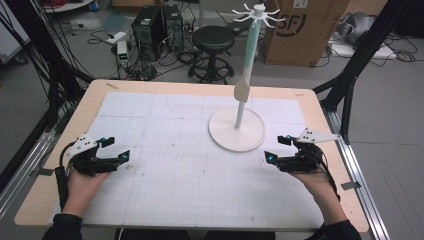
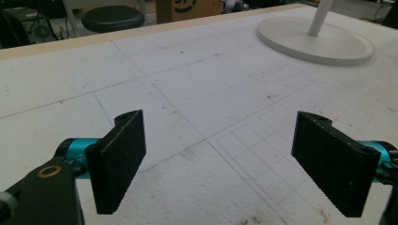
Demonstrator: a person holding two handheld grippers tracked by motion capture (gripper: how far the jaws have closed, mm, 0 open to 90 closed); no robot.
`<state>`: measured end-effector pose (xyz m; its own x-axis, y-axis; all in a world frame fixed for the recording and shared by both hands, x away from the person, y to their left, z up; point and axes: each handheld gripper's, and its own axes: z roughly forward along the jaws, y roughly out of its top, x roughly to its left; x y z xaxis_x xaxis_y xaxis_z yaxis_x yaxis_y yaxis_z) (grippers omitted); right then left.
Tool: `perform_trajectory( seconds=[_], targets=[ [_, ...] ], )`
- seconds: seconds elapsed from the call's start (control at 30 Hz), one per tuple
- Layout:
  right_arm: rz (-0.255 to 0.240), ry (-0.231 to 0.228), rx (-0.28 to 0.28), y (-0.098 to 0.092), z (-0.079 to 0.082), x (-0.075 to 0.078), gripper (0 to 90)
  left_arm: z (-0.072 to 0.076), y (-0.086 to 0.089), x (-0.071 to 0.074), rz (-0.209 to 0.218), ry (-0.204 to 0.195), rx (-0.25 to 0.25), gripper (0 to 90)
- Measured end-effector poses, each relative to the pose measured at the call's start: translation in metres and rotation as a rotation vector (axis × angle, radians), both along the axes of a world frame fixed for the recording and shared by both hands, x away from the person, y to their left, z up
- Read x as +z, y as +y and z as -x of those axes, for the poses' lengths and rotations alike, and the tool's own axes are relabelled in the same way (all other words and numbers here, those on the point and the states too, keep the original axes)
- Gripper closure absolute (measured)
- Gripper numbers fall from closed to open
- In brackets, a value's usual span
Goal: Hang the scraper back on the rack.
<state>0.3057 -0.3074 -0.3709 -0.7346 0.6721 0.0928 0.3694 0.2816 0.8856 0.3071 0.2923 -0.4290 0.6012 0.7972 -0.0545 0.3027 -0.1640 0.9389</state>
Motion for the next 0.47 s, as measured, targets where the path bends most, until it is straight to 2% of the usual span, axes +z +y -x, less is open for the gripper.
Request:
perform_trajectory(
  seconds=[0.07, 0.13, 0.2, 0.47],
  targets=[
    [0.012, 0.028, 0.004, 0.000, -0.002, -0.008, 19.5, 0.000, -0.003, 0.000, 0.003, -0.002, 0.002, 18.7],
    [0.015, 0.037, 0.003, -0.001, -0.004, -0.014, 19.2, 0.001, -0.005, 0.001, -0.007, -0.002, -0.007, 18.7],
    [-0.005, 0.055, -0.005, -0.003, -0.008, -0.018, 18.9, 0.002, -0.008, 0.002, -0.013, -0.006, -0.014, 18.8],
    [-0.018, 0.063, -0.036, -0.006, -0.014, -0.027, 18.6, 0.004, -0.005, 0.002, -0.028, 0.002, -0.021, 18.7]
  ],
)
